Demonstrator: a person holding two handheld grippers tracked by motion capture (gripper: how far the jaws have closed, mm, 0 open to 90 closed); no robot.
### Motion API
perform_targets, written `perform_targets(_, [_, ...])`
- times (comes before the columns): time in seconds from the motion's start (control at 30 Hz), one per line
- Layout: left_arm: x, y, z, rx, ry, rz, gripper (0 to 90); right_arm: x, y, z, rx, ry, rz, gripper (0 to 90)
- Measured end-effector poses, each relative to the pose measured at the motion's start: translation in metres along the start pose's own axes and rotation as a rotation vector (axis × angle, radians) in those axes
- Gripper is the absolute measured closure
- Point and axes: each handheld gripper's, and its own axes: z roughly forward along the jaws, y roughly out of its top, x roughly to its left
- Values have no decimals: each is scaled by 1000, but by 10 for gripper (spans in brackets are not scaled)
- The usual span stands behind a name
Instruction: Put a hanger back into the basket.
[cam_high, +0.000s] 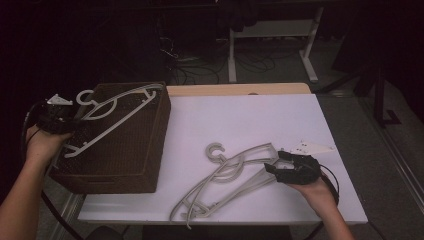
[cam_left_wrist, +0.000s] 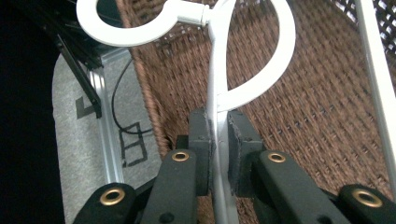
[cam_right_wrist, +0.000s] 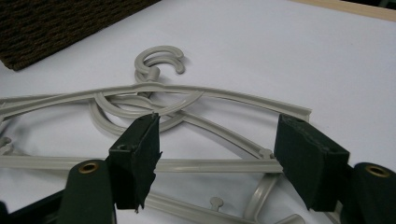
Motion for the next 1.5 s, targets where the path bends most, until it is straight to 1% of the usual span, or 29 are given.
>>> perform_targets(0.03, [0,-2,1,-8,-11,-10,807,0,0,0,0,0,-1,305])
perform_targets(0.07, [1,-3,2,-14,-11,-22,781,0,0,0,0,0,0,305])
perform_targets(0.1, [1,-4,2,-31,-4,-29,700,0,0,0,0,0,-1,305])
perform_targets(0.13, [2,-4,1,-46,-13,-41,619,0,0,0,0,0,-1,306])
perform_targets(0.2, [2,-3,0,-50,-18,-48,579,0,0,0,-1,1,-1,306])
perform_targets(0.3, [-3,1,-4,-79,-40,-50,520,0,1,0,-1,1,-3,305])
perform_targets(0.37, [-7,4,-5,-97,-66,-55,474,0,2,1,-5,3,-3,305])
perform_targets(0.4, [-9,6,-5,-103,-86,-59,449,1,2,1,-5,4,-2,305])
perform_targets(0.47, [-16,10,-7,-120,-113,-46,416,1,1,1,1,4,-1,305])
perform_targets(0.5, [-16,10,-7,-120,-113,-46,398,1,1,1,1,4,-1,305])
perform_targets(0.53, [-20,13,-8,-131,-136,-44,398,1,1,1,3,3,-3,305])
perform_targets(0.57, [-23,15,-8,-138,-153,-42,379,1,1,1,3,2,-3,306])
perform_targets(0.73, [-47,27,-10,-167,-261,-33,312,1,4,-1,-7,0,-7,305])
perform_targets(0.83, [-60,34,-11,-188,-306,-26,288,0,3,0,-5,1,-9,305])
perform_targets(0.9, [-71,41,-12,-207,-340,-22,277,0,1,-1,-2,2,-4,305])
perform_targets(1.17, [-114,66,-14,-261,-429,9,229,-2,0,-4,-4,-2,-8,305])
perform_targets(1.27, [-133,74,-15,-281,-453,18,216,-2,0,-3,-6,-1,-8,305])
perform_targets(1.37, [-155,80,-16,-294,-493,37,213,-2,-1,-2,2,6,-9,305])
perform_targets(1.5, [-186,87,-14,-291,-538,67,209,-1,-2,0,10,16,-14,305])
